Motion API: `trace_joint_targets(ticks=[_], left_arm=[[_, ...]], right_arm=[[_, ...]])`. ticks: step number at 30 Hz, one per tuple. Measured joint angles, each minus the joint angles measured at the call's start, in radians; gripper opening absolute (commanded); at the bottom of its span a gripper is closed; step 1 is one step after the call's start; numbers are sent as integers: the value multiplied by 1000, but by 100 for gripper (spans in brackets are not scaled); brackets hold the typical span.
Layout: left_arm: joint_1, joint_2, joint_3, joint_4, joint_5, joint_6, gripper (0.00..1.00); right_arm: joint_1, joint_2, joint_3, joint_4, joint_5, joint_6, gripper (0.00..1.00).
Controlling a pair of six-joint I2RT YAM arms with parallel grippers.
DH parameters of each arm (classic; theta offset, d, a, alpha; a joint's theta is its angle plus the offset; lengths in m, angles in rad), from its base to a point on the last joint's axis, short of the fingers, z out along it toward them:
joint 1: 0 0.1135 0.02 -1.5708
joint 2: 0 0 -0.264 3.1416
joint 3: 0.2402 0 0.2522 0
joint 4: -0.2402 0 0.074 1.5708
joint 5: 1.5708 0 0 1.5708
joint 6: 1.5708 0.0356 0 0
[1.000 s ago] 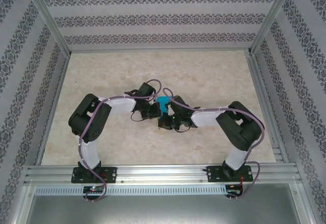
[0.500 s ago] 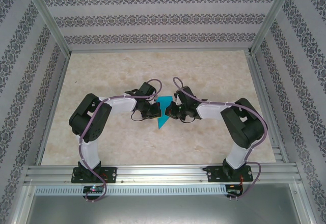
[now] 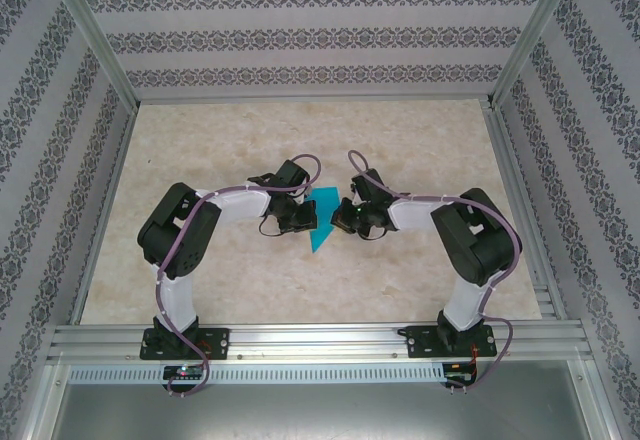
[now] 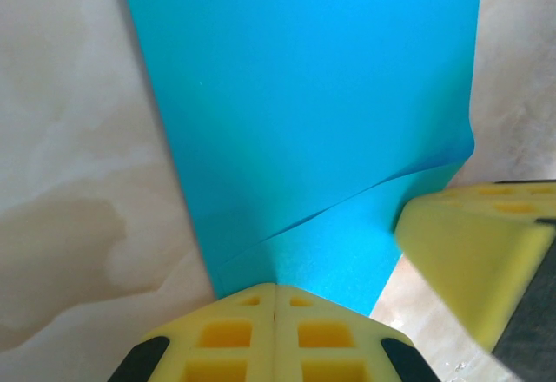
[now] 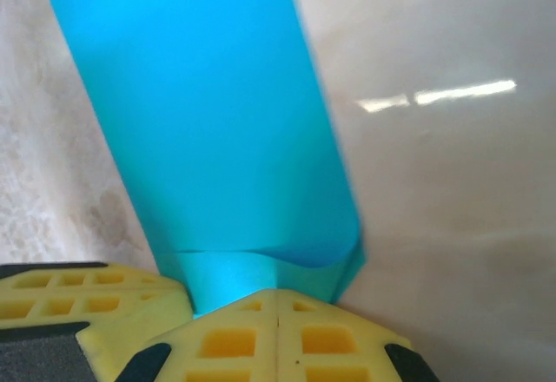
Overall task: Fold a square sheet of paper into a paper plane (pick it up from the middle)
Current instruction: Third fold the triangle at the center of the table.
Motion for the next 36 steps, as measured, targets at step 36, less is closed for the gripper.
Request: trace_joint_targets(ticks=[36], left_arm=[[0, 9, 28, -33, -10, 51, 0]], right_arm=[[49, 19, 55, -55, 67, -27, 0]])
